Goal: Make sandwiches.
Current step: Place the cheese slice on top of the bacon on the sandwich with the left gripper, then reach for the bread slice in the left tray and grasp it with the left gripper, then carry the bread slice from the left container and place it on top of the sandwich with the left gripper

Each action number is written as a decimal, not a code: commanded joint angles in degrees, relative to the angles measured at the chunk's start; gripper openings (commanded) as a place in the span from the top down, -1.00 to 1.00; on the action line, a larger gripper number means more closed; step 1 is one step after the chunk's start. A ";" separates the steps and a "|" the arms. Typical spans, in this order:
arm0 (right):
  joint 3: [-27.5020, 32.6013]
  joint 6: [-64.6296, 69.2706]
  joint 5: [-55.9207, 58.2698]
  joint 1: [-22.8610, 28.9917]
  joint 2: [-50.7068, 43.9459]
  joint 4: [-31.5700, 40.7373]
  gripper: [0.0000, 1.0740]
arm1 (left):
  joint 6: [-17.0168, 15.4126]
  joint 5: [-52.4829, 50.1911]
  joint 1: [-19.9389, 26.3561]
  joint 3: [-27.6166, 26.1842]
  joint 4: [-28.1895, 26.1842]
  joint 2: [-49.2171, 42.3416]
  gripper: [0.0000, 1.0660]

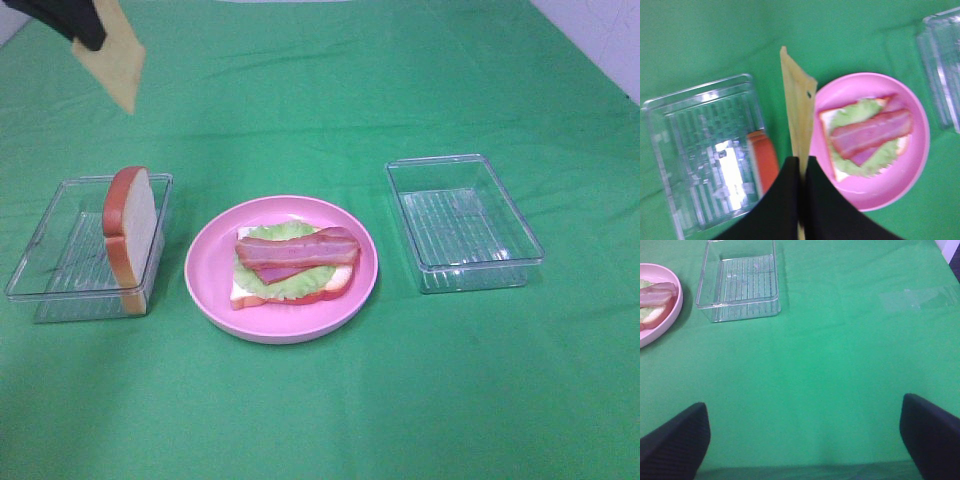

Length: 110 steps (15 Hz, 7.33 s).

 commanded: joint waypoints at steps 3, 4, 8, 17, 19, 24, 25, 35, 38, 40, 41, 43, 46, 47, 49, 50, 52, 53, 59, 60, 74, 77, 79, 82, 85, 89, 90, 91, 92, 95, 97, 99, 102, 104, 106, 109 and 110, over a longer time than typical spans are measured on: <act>0.11 -0.63 -0.74 -0.29 -1.83 0.11 -0.84 | 5.84 -2.92 -7.10 -0.17 -14.38 1.26 1.00; 0.11 -0.63 -0.74 -0.29 -1.83 0.11 -0.84 | 5.90 -2.92 -7.62 -0.11 -14.84 2.01 1.00; 0.11 -0.63 -0.74 -0.29 -1.83 0.11 -0.84 | 7.79 -2.58 -12.20 -0.11 -20.57 10.43 1.00; 0.11 -0.63 -0.74 -0.29 -1.83 0.11 -0.84 | 9.57 -2.64 -12.72 -0.11 -24.75 22.86 1.00; 0.11 -0.63 -0.74 -0.29 -1.83 0.11 -0.84 | 10.37 -3.95 -12.72 -0.11 -24.58 23.43 1.00; 0.11 -0.63 -0.74 -0.29 -1.83 0.11 -0.84 | 10.31 -4.18 -12.72 -0.11 -20.63 23.43 1.00; 0.11 -0.63 -0.74 -0.29 -1.83 0.11 -0.84 | 10.31 -4.18 -12.72 -0.11 -20.23 23.43 1.00; 0.11 -0.63 -0.74 -0.29 -1.83 0.11 -0.84 | 5.39 -3.95 -12.72 -0.11 -9.51 24.47 0.54; 0.11 -0.63 -0.74 -0.29 -1.83 0.11 -0.84 | 4.76 -3.44 -12.72 -0.46 -9.22 24.06 -0.78; 0.11 -0.63 -0.74 -0.29 -1.83 0.11 -0.84 | 5.16 -1.55 -12.72 -1.83 -7.91 23.03 -0.91; 0.11 -0.63 -0.74 -0.29 -1.83 0.11 -0.84 | 5.16 -0.46 -12.72 -3.04 -7.05 21.72 -0.91; 0.11 -0.63 -0.74 -0.29 -1.83 0.11 -0.84 | 3.72 3.44 -12.72 -7.22 -5.56 18.39 -0.91; 0.11 -0.63 -0.74 -0.29 -1.83 0.11 -0.84 | -0.92 7.51 -12.72 -9.17 -0.74 14.09 -0.91; 0.11 -0.63 -0.74 -0.29 -1.83 0.11 -0.84 | -2.18 7.51 -12.72 -9.17 0.52 12.49 -0.91; 0.11 -0.63 -0.74 -0.29 -1.83 0.11 -0.84 | -4.70 7.51 -12.26 -8.19 3.38 10.03 -0.91; 0.11 -0.63 -0.74 -0.29 -1.83 0.11 -0.84 | -6.53 7.51 -11.46 -6.59 4.93 8.42 -0.91; 0.11 -0.63 -0.74 -0.29 -1.83 0.11 -0.84 | -7.91 7.51 -8.19 -0.97 5.50 6.02 -0.91; 0.11 -0.63 -0.74 -0.29 -1.83 0.11 -0.84 | -8.14 7.51 -6.25 1.78 5.27 5.50 -0.91; 0.11 -0.63 -0.74 -0.29 -1.83 0.11 -0.84 | -8.14 7.51 -3.38 7.91 6.07 7.73 -0.91; 0.11 -0.63 -0.74 -0.29 -1.83 0.11 -0.84 | -8.14 7.51 -3.38 7.91 6.13 8.31 -0.91; 0.11 -0.63 -0.74 -0.29 -1.83 0.11 -0.84 | -8.54 -3.21 -3.38 15.87 9.74 12.49 -0.88; 0.11 -0.63 -0.74 -0.29 -1.83 0.11 -0.84 | -8.25 -4.35 -3.38 15.87 9.40 12.49 -0.88; 0.11 -0.63 -0.74 -0.29 -1.83 0.11 -0.84 | -7.33 -4.41 -3.38 15.87 9.40 12.95 -0.84; 0.11 -0.63 -0.74 -0.29 -1.83 0.11 -0.84 | -7.10 -4.76 -3.38 15.87 9.05 13.69 -0.40; 0.11 -0.63 -0.74 -0.29 -1.83 0.11 -0.84 | -7.22 -5.73 -3.38 15.87 9.05 13.69 0.41; 0.11 -0.63 -0.74 -0.29 -1.83 0.11 -0.84 | -7.22 -5.67 -3.38 15.87 8.94 13.69 0.73; 0.11 -0.63 -0.74 -0.29 -1.83 0.11 -0.84 | -7.51 -5.44 -3.38 15.87 8.54 13.69 0.73; 0.11 -0.63 -0.74 -0.29 -1.83 0.11 -0.84 | -8.54 -5.39 -3.38 15.87 8.37 13.69 0.73; 0.11 -0.63 -0.74 -0.29 -1.83 0.11 -0.84 | -8.82 -5.50 -3.38 15.87 8.37 13.69 0.73; 0.11 -0.63 -0.74 -0.29 -1.83 0.11 -0.84 | -8.65 -5.27 -3.38 15.76 8.48 13.18 0.95; 0.11 -0.63 -0.74 -0.29 -1.83 0.11 -0.84 | -8.88 -5.16 -3.38 15.76 9.11 11.23 1.00; 0.11 -0.63 -0.74 -0.29 -1.83 0.11 -0.84 | -9.80 -4.18 -3.38 15.76 9.74 7.16 1.00; 0.11 -0.63 -0.74 -0.29 -1.83 0.11 -0.84 | -9.40 -2.86 -3.38 15.76 7.51 -1.89 1.00; 0.11 -0.63 -0.74 -0.29 -1.83 0.11 -0.84 | -5.50 -4.87 -3.38 15.76 2.23 -4.35 1.00; 0.11 -0.63 -0.74 -0.29 -1.83 0.11 -0.84 | -0.80 -7.39 -3.38 15.81 -5.96 -3.84 1.00; 0.11 -0.63 -0.74 -0.29 -1.83 0.11 -0.84 | 10.26 -12.38 -3.38 17.25 -24.12 -0.23 1.00; 0.11 -0.63 -0.74 -0.29 -1.83 0.11 -0.84 | 13.24 -15.07 -3.38 19.37 -29.16 0.80 1.00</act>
